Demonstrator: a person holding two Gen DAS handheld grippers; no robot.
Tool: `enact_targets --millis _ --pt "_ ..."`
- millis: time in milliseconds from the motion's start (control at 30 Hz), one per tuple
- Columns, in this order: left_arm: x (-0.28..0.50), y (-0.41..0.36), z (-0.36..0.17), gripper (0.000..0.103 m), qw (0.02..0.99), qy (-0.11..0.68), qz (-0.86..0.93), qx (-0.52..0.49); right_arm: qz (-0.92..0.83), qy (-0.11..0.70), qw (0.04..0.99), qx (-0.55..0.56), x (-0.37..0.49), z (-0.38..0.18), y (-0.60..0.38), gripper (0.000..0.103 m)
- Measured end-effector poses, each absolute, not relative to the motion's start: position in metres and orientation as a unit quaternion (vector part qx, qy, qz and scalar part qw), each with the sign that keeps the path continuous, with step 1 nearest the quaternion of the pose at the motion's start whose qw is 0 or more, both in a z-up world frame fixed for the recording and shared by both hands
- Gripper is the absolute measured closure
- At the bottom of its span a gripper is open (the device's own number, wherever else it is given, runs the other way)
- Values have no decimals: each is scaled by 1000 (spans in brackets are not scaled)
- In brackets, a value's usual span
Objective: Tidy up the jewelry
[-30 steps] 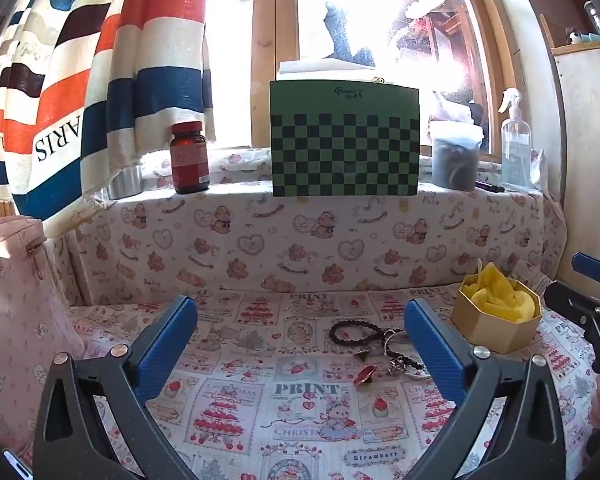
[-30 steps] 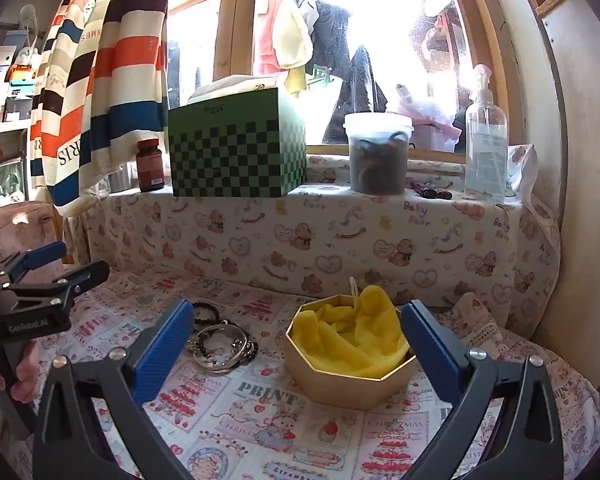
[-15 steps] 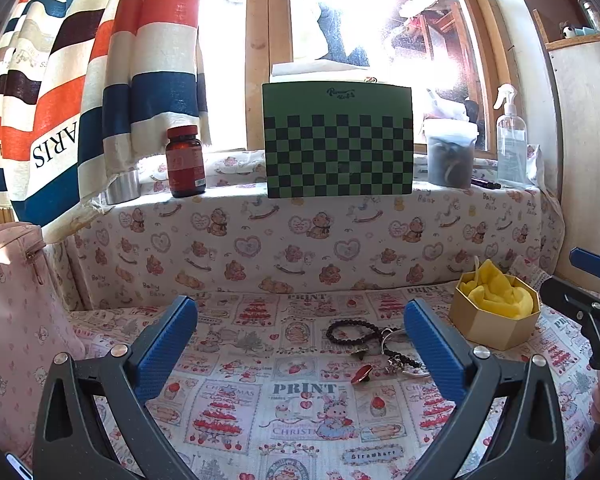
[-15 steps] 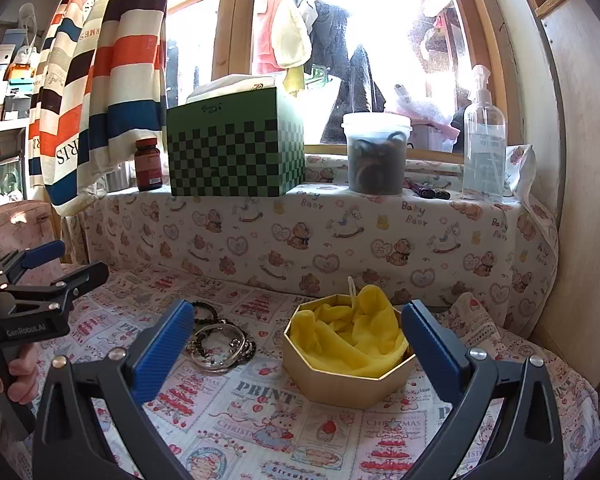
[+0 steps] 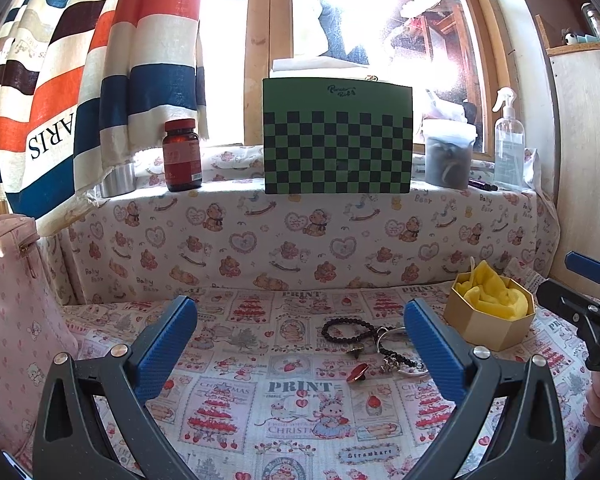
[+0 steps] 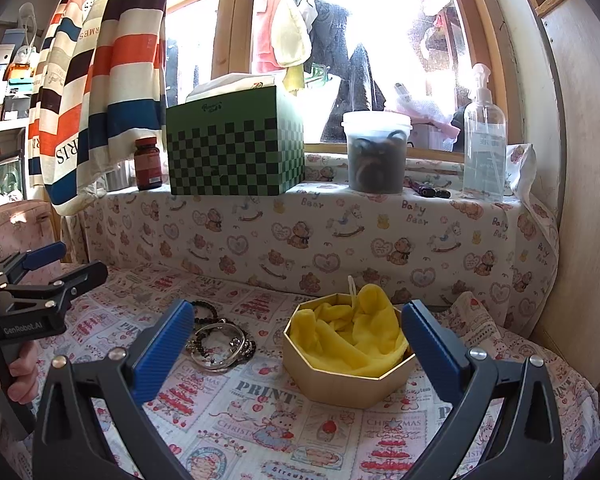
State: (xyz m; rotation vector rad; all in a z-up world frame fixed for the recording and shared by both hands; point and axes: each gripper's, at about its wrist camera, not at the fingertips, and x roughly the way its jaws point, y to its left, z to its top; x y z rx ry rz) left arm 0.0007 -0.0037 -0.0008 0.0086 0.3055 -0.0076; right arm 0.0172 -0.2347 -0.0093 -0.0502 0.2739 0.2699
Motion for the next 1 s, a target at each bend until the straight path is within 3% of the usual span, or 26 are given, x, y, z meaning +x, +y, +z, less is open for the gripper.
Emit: enact_targets --millis 1000 --pt "9 3 -4 1 982 177 -58 -22 138 139 980 -27 17 -11 -232 0"
